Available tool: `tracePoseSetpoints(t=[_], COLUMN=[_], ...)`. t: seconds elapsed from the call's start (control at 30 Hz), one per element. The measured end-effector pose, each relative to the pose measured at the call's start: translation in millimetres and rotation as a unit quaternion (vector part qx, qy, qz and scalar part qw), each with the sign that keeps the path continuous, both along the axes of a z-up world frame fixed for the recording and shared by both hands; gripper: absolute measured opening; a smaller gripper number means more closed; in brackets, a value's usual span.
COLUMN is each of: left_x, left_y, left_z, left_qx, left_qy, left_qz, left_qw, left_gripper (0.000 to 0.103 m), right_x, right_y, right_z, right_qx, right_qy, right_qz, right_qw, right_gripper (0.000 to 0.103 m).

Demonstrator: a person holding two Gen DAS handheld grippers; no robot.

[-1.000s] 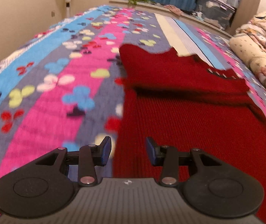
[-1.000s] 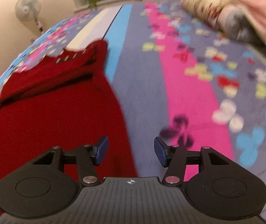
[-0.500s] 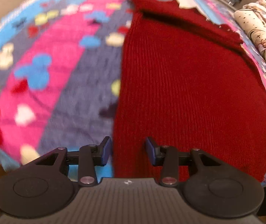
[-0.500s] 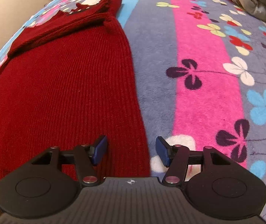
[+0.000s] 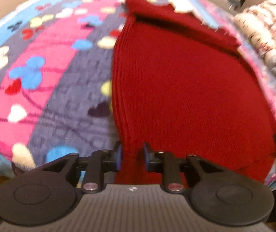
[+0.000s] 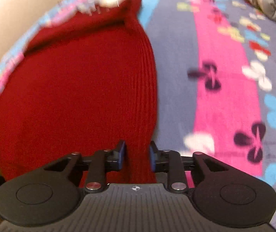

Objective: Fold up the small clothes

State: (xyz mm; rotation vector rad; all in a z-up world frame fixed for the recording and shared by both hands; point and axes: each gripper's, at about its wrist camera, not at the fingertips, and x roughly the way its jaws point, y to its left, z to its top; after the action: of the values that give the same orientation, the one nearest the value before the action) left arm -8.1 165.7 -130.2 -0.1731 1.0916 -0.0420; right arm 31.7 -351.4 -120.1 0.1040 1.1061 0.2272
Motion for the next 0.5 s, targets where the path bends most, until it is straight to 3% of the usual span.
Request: tracePoseSetpoints(t=[0.13, 0.2, 0.3, 0.5], left_x=[2.7, 1.0, -2.2, -4.5], left_y=[1.6, 1.0, -2.9, -8.7], left_z=[-5.4, -3.4, 2.0, 4.9], left_qx=[-0.002, 0.003, 0.013, 0.023], left_qy=[0.010, 0.001, -0.017, -0.024], left_qz=[0.002, -0.001, -0.012, -0.025], left_qw=[0.9999, 1.0000, 0.9997, 0.9991], left_gripper=[0.024, 0.014, 0.013, 0.013], right_x=[0.6, -0.1, -4.1, -5.5], right_y=[0.9, 3.2, 7.2, 7.9], right_z=[2.1, 3.6, 7.1, 13.2], right_qx=[0.000, -0.004, 0.000, 0.007], right_qy=[0.001, -0.004, -0.018, -0.032], right_qz=[-0.002, 0.003, 0.012, 0.014], right_qw=[1.000, 1.000, 1.000, 0.999], right_gripper=[0.036, 0.029, 0.019, 0.018])
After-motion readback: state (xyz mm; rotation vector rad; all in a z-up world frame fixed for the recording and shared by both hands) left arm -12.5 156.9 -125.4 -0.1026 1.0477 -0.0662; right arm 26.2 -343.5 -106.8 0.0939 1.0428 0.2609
